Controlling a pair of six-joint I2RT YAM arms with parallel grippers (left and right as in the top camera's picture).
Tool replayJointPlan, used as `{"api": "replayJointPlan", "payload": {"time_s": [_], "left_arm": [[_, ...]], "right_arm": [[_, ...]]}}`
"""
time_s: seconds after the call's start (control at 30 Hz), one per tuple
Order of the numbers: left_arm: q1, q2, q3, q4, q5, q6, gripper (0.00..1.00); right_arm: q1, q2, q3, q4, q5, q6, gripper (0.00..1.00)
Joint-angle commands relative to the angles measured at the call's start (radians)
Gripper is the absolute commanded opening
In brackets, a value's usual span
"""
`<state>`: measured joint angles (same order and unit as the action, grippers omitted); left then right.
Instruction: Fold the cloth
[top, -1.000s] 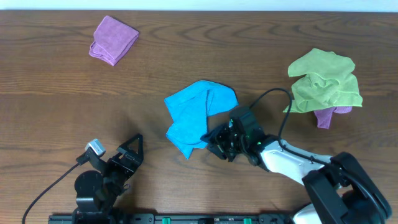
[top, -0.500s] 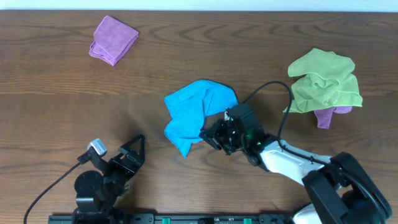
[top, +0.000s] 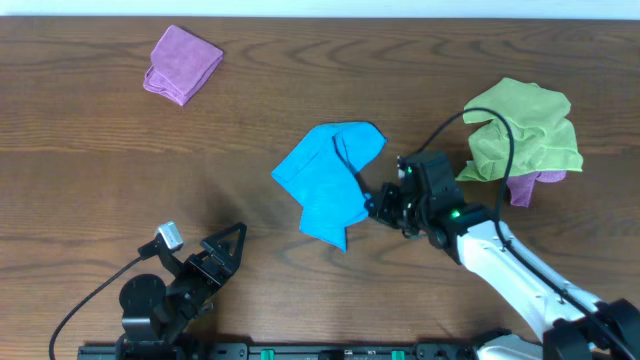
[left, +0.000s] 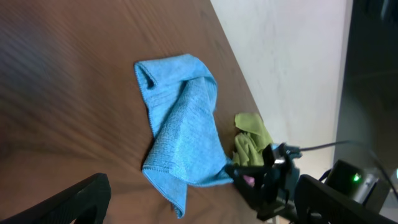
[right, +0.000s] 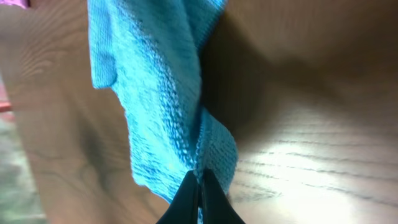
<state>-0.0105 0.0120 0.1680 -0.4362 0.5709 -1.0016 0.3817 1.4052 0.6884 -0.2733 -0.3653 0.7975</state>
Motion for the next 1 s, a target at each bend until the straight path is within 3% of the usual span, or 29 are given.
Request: {"api": "replayJointPlan", "payload": {"time_s": [0.0,0.43,0.63,0.73,0.97], "left_arm": [[-0.004,0.023,-0.006,0.008,0.047,-0.017,0.95],[-0.004,0.350,-0.006,0.278,0.198,-0.016,0.95],[-0.014,0.480,-0.006,0.371,0.216,-0.016,0.95],[-0.063,0.542,-0.006,0.432,0.212,-0.016,0.95],[-0.181,0.695,0.044,0.499,0.144,-0.011,0.96]], "right_arm": [[-0.008,-0.016,0.077,-0.065,0.126,-0.166,0.01],[-0.100,-0.026,0.196,-0.232,0.523,-0.220,0.01],[-0.150,-0.027,0.196,-0.248,0.590,-0.223,0.01],[-0.150,-0.027,0.196,-0.251,0.665,-0.224,0.01],[-0.149,-0.027,0.196,-0.264,0.632,-0.230,0.01]]}}
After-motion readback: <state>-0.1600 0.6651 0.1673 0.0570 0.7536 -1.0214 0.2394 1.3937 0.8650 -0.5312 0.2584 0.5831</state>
